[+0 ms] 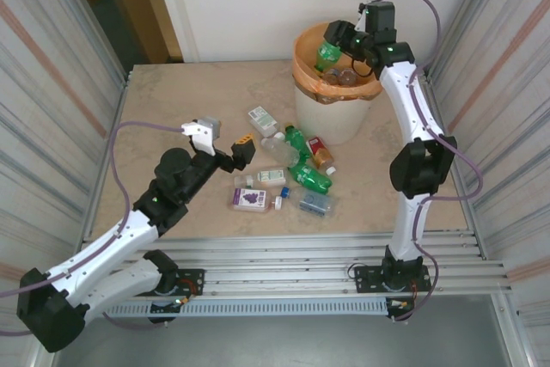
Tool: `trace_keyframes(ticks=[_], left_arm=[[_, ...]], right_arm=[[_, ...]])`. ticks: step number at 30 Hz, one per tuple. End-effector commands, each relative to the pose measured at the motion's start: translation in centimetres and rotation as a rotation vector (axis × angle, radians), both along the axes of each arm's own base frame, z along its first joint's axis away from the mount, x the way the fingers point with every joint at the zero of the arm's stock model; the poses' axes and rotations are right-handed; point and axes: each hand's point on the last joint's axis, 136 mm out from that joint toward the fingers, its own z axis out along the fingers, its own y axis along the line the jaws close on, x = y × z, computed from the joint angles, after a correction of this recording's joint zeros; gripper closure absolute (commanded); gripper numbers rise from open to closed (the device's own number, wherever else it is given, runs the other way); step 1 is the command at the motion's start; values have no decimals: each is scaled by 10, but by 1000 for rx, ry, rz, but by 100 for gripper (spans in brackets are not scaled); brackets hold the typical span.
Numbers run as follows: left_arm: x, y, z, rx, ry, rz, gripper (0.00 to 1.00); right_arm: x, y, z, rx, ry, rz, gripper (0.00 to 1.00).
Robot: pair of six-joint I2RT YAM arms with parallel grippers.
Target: Put the plastic bottles in the bin
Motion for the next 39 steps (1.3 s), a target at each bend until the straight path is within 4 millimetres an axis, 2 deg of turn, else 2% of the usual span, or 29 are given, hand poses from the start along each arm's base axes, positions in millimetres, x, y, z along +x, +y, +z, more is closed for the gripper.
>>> trace_keyframes(ticks=[1, 6, 11, 21, 26, 32, 37, 39], left_arm=[[0, 5, 2, -4, -10, 27, 1], [1, 7, -1, 2, 4, 35, 1], [3, 11, -3, 6, 16, 53, 1], [6, 17, -8, 14, 54, 78, 1], [12, 25, -17, 27, 120, 127, 1], [23, 56, -51, -37, 306, 267, 1], [19, 74, -86, -86, 467, 327, 1], [14, 78, -99, -89, 531, 351, 1]], right_arm=[[2, 5, 5, 4, -5, -12, 47], [1, 1, -7, -43, 24, -31, 30], [-6, -8, 4, -91, 8, -45, 18], [-39, -20, 46, -202, -66, -36, 15], [-74, -10, 65, -346, -103, -9, 14], [-128, 17, 70, -499, -130, 55, 11], [-174, 43, 60, -553, -154, 131, 0], [-191, 48, 43, -567, -135, 159, 2]])
